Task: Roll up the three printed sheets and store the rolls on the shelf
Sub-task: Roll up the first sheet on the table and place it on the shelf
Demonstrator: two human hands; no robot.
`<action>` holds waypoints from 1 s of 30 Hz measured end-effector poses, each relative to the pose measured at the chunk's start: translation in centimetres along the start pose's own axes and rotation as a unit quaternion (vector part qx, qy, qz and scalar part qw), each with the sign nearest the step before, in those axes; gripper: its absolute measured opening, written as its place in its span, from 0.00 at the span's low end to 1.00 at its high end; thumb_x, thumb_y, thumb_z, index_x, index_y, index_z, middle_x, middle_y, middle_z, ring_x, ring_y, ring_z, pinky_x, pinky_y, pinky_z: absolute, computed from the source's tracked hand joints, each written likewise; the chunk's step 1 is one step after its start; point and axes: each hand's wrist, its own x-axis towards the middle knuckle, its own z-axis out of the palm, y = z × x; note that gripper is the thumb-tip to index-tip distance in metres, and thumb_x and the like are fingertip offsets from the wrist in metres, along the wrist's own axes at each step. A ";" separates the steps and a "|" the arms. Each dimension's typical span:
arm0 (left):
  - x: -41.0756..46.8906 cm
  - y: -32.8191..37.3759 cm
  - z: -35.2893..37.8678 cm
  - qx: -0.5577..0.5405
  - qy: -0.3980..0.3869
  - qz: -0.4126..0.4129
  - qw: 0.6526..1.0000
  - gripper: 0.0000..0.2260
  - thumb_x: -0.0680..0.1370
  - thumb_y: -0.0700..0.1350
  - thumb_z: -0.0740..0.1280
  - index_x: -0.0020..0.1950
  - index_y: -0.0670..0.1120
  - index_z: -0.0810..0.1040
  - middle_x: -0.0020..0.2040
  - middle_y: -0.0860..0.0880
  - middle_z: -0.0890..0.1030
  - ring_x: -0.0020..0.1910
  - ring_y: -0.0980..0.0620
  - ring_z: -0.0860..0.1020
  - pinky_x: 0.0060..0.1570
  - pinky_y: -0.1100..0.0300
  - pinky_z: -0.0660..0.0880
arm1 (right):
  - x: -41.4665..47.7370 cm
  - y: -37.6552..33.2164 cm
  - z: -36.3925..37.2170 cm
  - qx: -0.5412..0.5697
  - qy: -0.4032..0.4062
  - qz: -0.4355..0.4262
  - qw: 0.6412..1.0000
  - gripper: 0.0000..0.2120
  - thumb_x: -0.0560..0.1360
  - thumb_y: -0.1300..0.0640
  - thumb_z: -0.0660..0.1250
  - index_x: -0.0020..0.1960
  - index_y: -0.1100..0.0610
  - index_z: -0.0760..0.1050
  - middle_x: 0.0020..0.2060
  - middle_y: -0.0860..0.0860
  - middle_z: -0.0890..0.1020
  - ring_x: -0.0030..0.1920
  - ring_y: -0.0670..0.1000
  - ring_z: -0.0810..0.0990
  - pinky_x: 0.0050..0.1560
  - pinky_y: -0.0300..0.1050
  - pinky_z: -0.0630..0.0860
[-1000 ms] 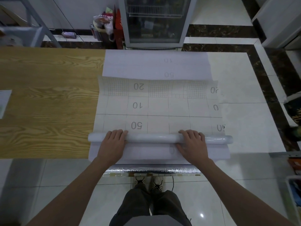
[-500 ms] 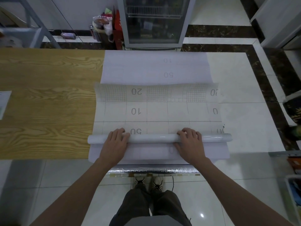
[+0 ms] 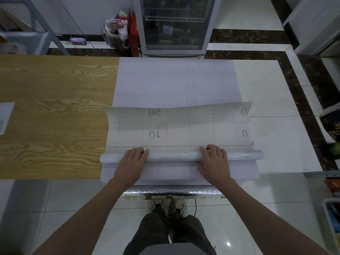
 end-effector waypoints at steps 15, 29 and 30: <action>-0.2 0.5 -0.1 -0.001 0.012 -0.008 1.000 0.17 0.78 0.42 0.59 0.66 0.40 0.73 0.58 0.41 0.78 0.55 0.40 0.77 0.59 0.48 0.71 | 0.5 0.0 0.0 -0.017 -0.018 0.001 1.000 0.24 0.69 0.51 0.74 0.61 0.58 0.75 0.51 0.54 0.79 0.51 0.57 0.77 0.58 0.53 0.67; 0.0 0.2 -0.1 0.003 0.005 -0.019 1.000 0.16 0.78 0.52 0.65 0.62 0.43 0.75 0.61 0.39 0.74 0.57 0.39 0.74 0.57 0.46 0.70 | 0.5 -0.2 0.0 -0.012 -0.016 -0.006 1.000 0.20 0.67 0.49 0.74 0.54 0.58 0.76 0.48 0.53 0.80 0.49 0.56 0.78 0.58 0.53 0.69; 0.2 0.1 -0.1 0.000 0.009 -0.027 1.000 0.16 0.77 0.50 0.69 0.61 0.44 0.75 0.60 0.39 0.74 0.56 0.39 0.74 0.56 0.46 0.71 | 0.4 -0.1 0.0 -0.012 -0.010 -0.007 1.000 0.20 0.68 0.49 0.74 0.54 0.58 0.77 0.49 0.54 0.79 0.49 0.57 0.78 0.58 0.53 0.69</action>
